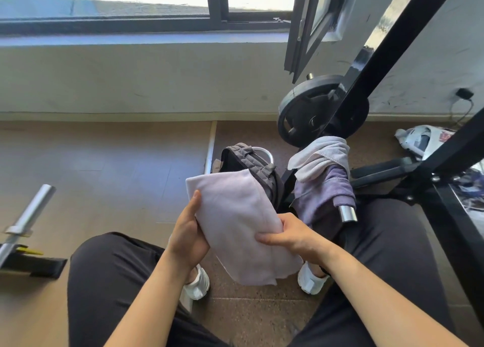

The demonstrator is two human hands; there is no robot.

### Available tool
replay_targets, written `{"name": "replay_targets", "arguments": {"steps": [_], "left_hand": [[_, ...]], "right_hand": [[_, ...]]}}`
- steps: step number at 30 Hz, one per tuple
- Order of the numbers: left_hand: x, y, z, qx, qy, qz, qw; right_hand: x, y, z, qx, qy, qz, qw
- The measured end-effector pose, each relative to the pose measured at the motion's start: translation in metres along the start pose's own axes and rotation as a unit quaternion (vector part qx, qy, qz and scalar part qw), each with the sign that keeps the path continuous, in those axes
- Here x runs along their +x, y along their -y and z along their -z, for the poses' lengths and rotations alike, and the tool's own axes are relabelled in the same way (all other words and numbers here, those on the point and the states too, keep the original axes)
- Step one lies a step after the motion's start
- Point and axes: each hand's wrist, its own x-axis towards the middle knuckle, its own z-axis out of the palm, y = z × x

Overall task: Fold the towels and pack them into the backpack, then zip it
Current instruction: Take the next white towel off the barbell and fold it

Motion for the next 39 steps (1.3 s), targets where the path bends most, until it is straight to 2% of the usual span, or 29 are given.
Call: {"name": "replay_targets", "arguments": {"steps": [5, 8, 11, 14, 16, 19, 23, 25, 27, 30, 32, 35, 39], "left_hand": [[0.005, -0.003, 0.006, -0.009, 0.011, -0.029, 0.999], [0.006, -0.006, 0.016, -0.056, 0.095, -0.053, 0.993], [0.005, 0.006, 0.016, 0.021, 0.124, 0.013, 0.992], [0.008, 0.026, 0.008, 0.164, 0.089, 0.04, 0.982], [0.012, 0.031, 0.007, 0.223, 0.047, 0.003, 0.974], [0.017, 0.034, 0.011, 0.29, -0.006, -0.044, 0.956], [0.021, 0.038, 0.018, 0.405, -0.104, -0.126, 0.9], [0.025, 0.038, 0.025, 0.423, -0.145, -0.151, 0.881], [0.027, 0.038, 0.029, 0.421, -0.156, -0.165, 0.878], [0.03, 0.033, 0.034, 0.443, -0.083, -0.176, 0.875], [0.03, 0.03, 0.038, 0.513, -0.042, -0.184, 0.838], [0.03, 0.032, 0.043, 0.618, -0.037, -0.206, 0.757], [0.028, 0.036, 0.039, 0.683, -0.056, -0.266, 0.678]], "right_hand": [[-0.002, 0.002, 0.001, 0.003, -0.016, 0.023, 1.0], [-0.005, 0.004, 0.001, 0.078, -0.016, 0.04, 0.996], [-0.008, 0.008, 0.001, 0.162, -0.021, 0.047, 0.985], [-0.003, 0.007, 0.001, 0.148, -0.11, 0.052, 0.981], [0.001, 0.005, 0.006, 0.072, -0.178, 0.055, 0.98], [0.003, -0.001, 0.012, -0.037, -0.207, 0.029, 0.977], [0.007, -0.011, 0.015, -0.099, -0.256, 0.003, 0.962], [0.008, -0.012, 0.016, -0.076, -0.265, -0.007, 0.961], [0.008, -0.011, 0.016, -0.076, -0.25, 0.008, 0.965], [0.007, -0.006, 0.017, -0.116, -0.202, 0.041, 0.972], [0.006, -0.004, 0.018, -0.179, -0.177, 0.05, 0.967], [0.004, -0.005, 0.017, -0.295, -0.149, 0.044, 0.943], [0.005, -0.007, 0.009, -0.338, -0.147, 0.035, 0.929]]}}
